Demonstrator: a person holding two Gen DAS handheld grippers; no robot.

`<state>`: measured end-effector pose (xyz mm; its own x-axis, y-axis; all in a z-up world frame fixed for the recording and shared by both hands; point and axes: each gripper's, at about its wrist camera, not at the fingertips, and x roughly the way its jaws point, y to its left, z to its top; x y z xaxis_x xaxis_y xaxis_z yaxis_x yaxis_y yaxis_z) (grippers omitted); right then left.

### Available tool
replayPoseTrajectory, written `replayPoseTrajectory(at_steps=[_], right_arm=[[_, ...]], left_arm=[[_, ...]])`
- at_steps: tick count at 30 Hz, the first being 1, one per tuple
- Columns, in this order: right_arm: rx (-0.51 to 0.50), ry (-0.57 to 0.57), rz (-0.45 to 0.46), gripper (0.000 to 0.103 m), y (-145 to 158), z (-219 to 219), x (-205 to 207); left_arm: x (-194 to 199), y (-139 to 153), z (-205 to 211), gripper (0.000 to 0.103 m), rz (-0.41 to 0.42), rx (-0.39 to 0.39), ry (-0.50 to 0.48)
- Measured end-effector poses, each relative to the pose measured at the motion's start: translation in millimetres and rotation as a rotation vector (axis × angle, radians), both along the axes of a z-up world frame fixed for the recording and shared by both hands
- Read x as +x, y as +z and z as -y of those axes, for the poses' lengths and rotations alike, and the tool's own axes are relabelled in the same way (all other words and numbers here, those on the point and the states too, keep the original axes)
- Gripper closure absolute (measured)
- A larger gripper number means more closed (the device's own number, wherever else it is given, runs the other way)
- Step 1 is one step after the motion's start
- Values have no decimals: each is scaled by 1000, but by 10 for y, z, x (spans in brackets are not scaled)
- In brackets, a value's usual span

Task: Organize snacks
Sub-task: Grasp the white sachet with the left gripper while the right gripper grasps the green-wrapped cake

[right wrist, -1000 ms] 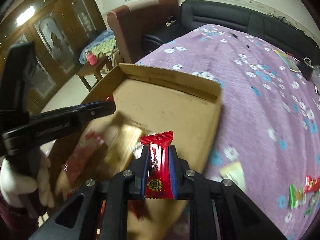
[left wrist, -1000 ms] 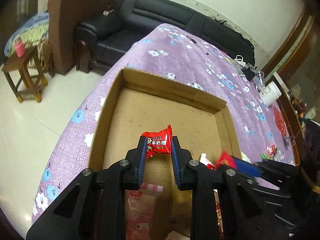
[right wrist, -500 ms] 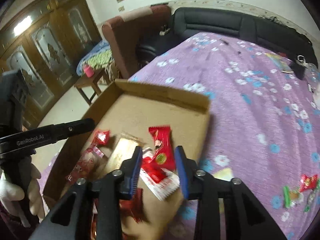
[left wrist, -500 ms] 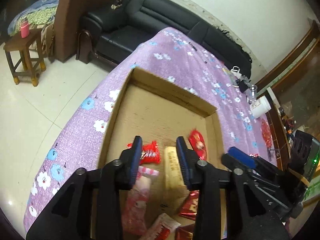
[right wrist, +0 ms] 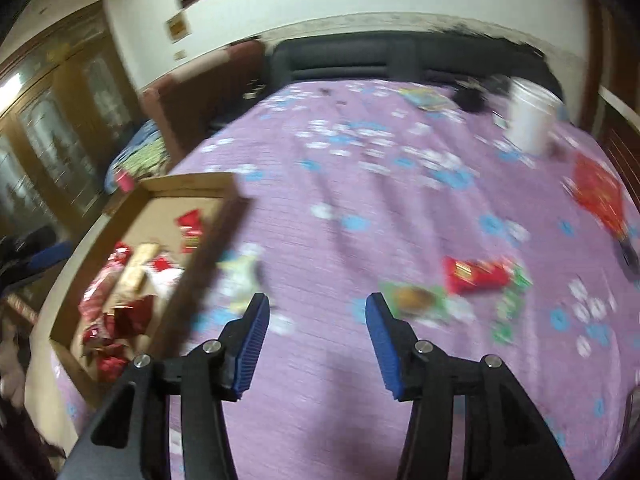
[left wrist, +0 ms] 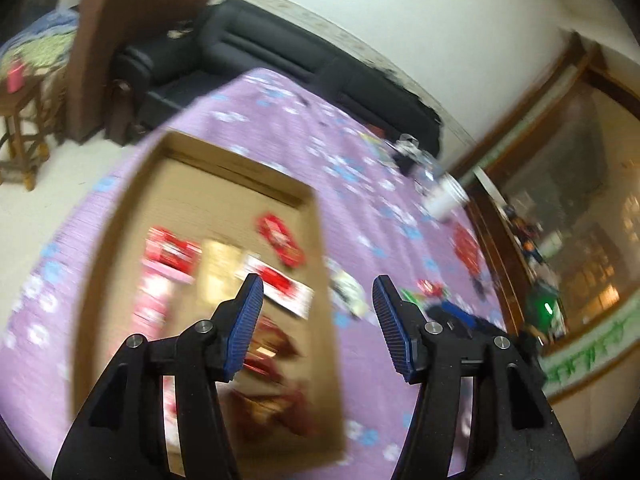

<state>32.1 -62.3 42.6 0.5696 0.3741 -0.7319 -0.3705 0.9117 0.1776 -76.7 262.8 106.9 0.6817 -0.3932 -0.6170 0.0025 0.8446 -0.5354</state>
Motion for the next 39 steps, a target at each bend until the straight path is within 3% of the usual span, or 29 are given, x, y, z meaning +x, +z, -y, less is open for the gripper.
replayPoseTrajectory(at_steps=[5,10,16,18,20,21,24,29,30,32,33,36,39], right_arm=[[35,-52,-32,50,-82,315,25],[17,38,-24,50,-144,13,29],[-20,179,-67,50,-297,-782,246],[-46,183,-76,58,-380,-958,327],[-82,179,-87,76,-461,-1054,396],[-86,177,-97,76,-494,-1049,412],[-91,143,-88,77,-484,-916,356],[-22,125,-176,74,-498,-443,98],[17,150,-199,72,-495,-359,33],[119,196,-251,54,-483,-123,-95],[144,184,-246,51,-456,2,-122],[139,62,-160,49,-341,415,-138],[151,-50,-147,49,-317,760,-23]], left_arm=[[-136,-119,662,46,2,59,-156],[-362,-308,1064,46,-16,114,-273],[-494,-358,933,46,-41,117,-231],[-522,-376,828,46,-51,109,-202],[-534,-394,752,46,-62,99,-181],[-537,-405,723,46,-65,92,-175],[-526,-435,703,46,-71,76,-177],[-509,-449,899,46,-66,60,-243],[-504,-458,967,46,-66,59,-265],[-493,-488,1113,46,-73,65,-309],[-488,-505,1173,46,-78,70,-325],[-477,-595,1364,46,-101,78,-374],[-493,-635,1527,46,-97,118,-402]])
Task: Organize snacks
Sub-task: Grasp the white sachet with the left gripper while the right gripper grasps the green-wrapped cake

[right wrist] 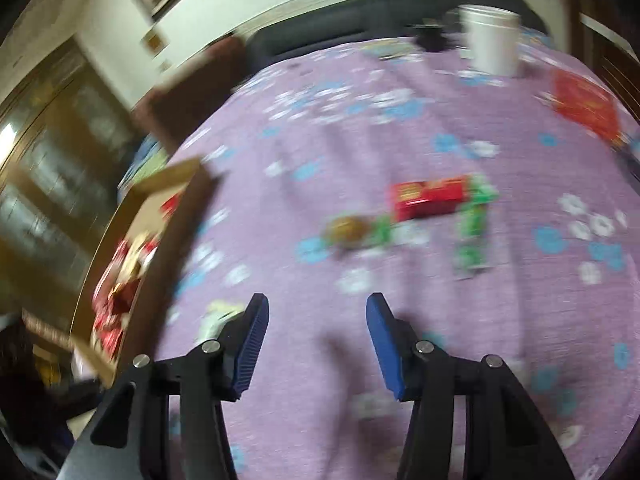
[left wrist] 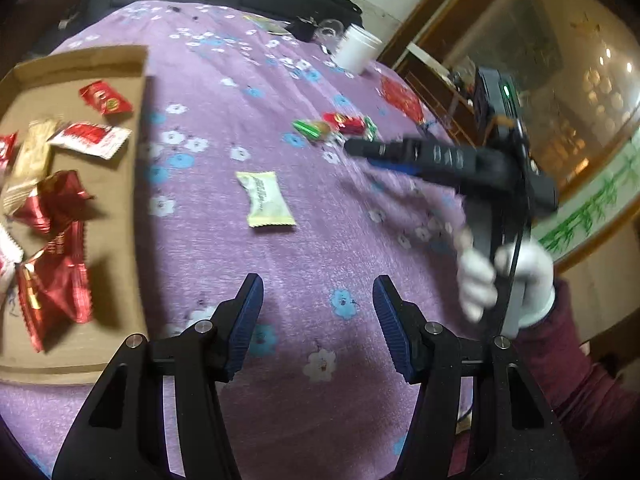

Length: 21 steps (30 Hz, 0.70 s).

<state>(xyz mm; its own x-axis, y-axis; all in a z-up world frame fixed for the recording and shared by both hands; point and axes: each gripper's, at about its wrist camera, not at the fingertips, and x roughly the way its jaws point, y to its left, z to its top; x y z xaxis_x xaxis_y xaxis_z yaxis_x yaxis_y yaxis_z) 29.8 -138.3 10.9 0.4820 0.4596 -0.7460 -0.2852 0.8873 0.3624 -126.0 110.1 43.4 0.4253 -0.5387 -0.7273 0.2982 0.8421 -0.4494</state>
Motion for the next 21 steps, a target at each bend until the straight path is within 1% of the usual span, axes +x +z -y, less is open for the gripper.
replayPoseTrajectory(at_steps=[1,3,6,8,11,14,15,18,21], right_arm=[[8,-26,1,49,5,66,45],[11,-59,14,49,3,151,108],[-11,-63,39,49,-2,85,220],[-60,-56,65,49,-21,-62,300],[-140,-45,88,49,-79,-298,454],[-176,-38,84,49,-163,-425,575],[-187,-35,88,49,-187,-440,587],[-236,-23,111,59,-198,-500,587],[-209,-40,101,60,-204,-420,558]], left_arm=[[-2,-17,38,46,-7,-3,-10],[-13,-49,126,46,-9,20,-25],[-33,-64,257,46,7,59,-50],[-12,-87,320,46,11,67,-63],[62,-142,354,46,-1,85,-49],[162,-212,348,46,-19,96,-25],[181,-209,350,46,-14,91,-20],[236,-195,364,46,-16,88,-11],[287,-208,372,45,-10,75,-4]])
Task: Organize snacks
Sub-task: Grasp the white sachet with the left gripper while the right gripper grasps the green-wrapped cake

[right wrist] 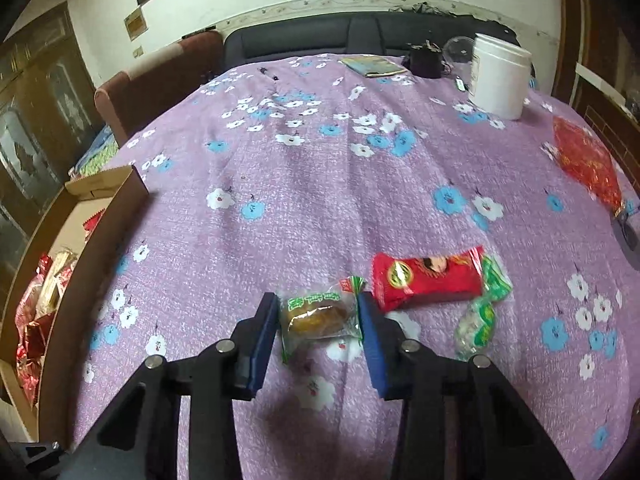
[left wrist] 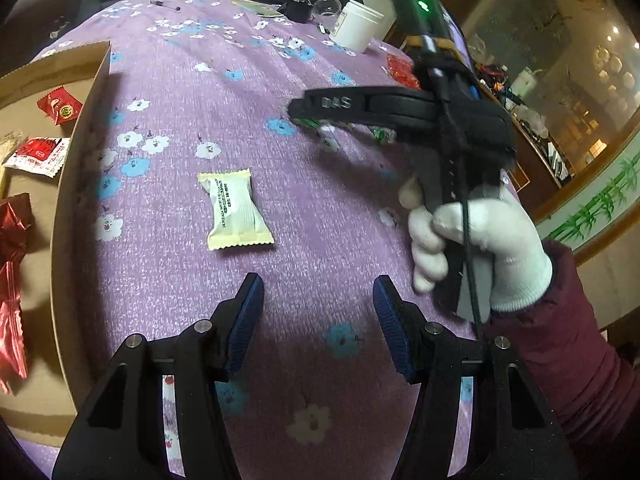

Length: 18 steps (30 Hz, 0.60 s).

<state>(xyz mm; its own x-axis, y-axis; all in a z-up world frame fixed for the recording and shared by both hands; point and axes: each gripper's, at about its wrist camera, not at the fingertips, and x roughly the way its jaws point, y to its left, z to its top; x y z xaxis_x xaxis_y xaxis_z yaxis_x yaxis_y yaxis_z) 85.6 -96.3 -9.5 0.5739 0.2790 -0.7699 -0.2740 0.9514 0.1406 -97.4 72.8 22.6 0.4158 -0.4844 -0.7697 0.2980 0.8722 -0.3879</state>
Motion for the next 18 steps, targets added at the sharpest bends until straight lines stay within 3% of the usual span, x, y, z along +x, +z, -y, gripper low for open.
replayPoseTrajectory(at_steps=[5,10,15,18], right_arm=[[44,-8,-21,60,24,182,-214],[72,12,-7,59,5,296,-518],[114,10,-16,58,11,346,-543],[125,12,-17,57,10,357,-527]], left_arm=[[-12,-40,-81,23,17,-116,-30],[2,-52,-136,22,10,-178,-39],[60,-73,-197,22,-17,-248,-35],[95,-1,-151,23,-44,-180,2]])
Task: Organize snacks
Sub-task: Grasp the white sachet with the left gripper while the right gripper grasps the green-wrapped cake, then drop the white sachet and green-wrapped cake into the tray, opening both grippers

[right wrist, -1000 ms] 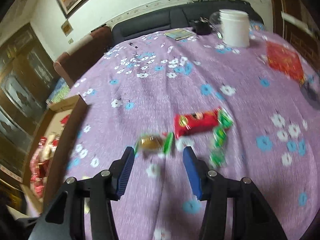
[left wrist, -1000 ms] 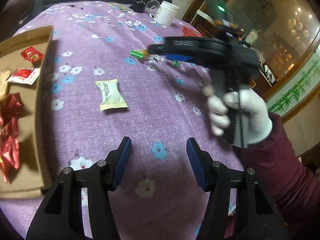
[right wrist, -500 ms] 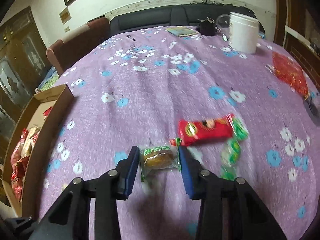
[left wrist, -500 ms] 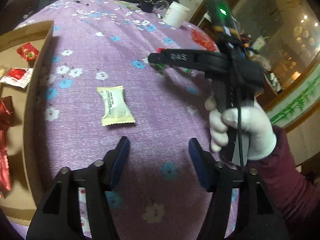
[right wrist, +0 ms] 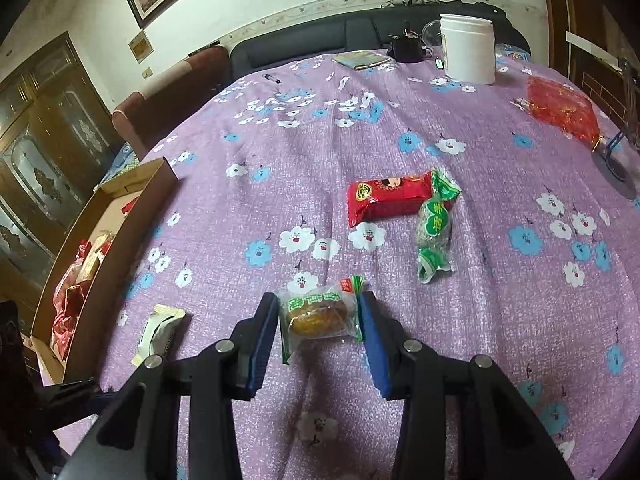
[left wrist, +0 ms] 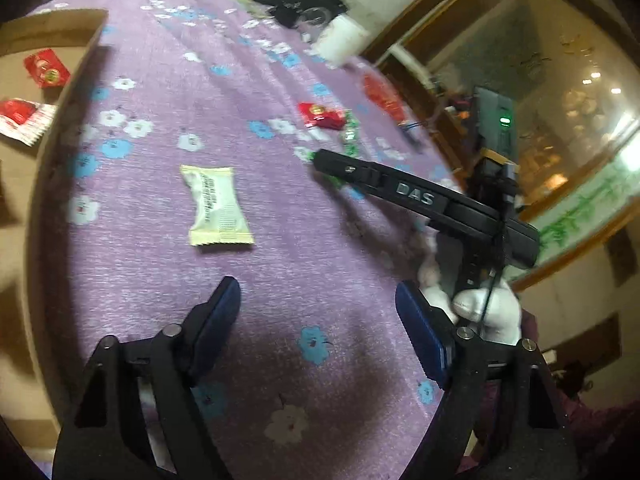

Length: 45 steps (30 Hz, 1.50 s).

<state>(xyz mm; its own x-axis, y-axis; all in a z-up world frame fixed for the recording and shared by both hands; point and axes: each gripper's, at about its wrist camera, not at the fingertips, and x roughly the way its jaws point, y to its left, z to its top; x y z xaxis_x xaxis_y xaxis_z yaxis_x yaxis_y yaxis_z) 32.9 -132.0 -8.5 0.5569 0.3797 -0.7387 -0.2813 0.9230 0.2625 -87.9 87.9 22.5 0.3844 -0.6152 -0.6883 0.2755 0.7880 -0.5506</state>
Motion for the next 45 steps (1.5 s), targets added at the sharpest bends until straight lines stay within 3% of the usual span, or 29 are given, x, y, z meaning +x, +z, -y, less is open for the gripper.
replayPoseTrajectory(at_steps=[4,6,9,12,15,16,17,18,19,28,38,45], right_arm=[[-2,2,4,57,-4,-1,-16],[-7,2,6,57,-6,-7,-24],[-17,2,8,57,-5,-19,-37],[-26,1,11,57,-5,-33,-43],[-31,0,13,57,-4,-40,-45],[-34,0,14,57,-4,-45,-47],[-38,-1,16,57,-3,-52,-49],[-43,-1,18,57,-3,-57,-54],[-51,-1,21,58,-3,-64,-59],[-53,-11,74,59,69,-49,-125],[-33,-49,39,59,16,30,-49],[-20,-71,27,59,-1,67,-25]], left_arm=[[76,253,105,24,125,164,54],[157,303,195,24,174,289,83],[330,176,311,24,161,397,82],[442,-6,393,24,123,449,76],[373,-76,428,24,157,504,67],[375,-92,459,34,170,522,64],[352,-83,488,59,188,541,60],[332,-72,496,75,190,523,42],[330,-63,499,81,185,507,34],[194,127,134,81,193,353,136],[-80,323,-330,81,218,209,211],[-266,469,-884,80,255,177,317]])
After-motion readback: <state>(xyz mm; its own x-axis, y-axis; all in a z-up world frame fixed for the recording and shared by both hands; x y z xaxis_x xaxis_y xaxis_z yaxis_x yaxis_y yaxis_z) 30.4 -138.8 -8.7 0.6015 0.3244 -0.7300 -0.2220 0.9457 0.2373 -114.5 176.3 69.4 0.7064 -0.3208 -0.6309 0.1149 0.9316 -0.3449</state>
